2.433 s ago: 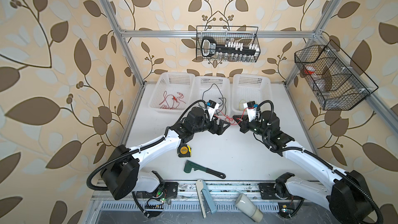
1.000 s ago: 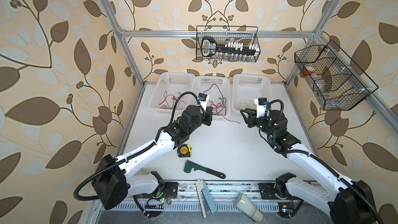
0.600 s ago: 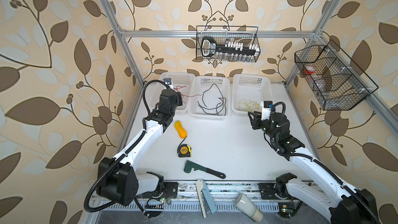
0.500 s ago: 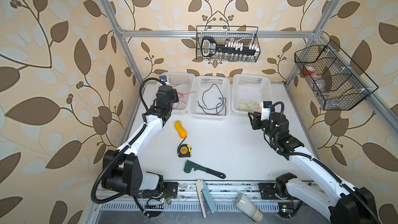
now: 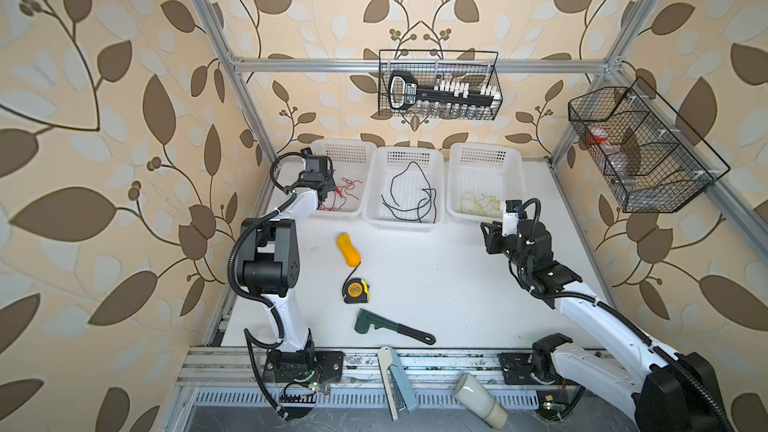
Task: Untangle the cables
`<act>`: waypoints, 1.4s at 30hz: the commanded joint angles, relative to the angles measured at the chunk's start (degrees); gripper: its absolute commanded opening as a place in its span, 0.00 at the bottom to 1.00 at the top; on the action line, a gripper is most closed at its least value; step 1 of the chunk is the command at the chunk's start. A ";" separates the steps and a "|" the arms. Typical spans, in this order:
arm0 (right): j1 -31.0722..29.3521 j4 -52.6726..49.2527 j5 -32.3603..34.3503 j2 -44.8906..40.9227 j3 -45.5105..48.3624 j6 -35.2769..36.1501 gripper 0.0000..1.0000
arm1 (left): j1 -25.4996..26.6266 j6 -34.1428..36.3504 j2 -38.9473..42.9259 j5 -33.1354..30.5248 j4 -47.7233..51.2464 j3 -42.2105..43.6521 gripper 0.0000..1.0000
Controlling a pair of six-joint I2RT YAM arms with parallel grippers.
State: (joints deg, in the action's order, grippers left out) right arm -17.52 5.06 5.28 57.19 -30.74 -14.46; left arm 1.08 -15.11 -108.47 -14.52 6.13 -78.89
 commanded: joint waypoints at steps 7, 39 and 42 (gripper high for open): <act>1.24 -0.67 3.42 1.41 1.26 2.12 0.39 | 0.21 -0.96 0.72 4.52 1.67 -1.02 0.37; 14.97 22.51 2.02 10.44 6.82 6.84 0.40 | 5.51 5.77 36.41 -7.58 -16.76 39.71 0.99; 18.29 22.04 -1.50 12.90 6.64 5.75 0.39 | 5.44 5.26 35.10 -11.53 -19.59 42.86 0.99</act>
State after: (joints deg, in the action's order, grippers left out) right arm -0.93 23.38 8.62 68.77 -24.62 -9.34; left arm 7.03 -9.32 -72.69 -18.46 -8.73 -37.74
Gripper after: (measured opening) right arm 0.389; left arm 0.990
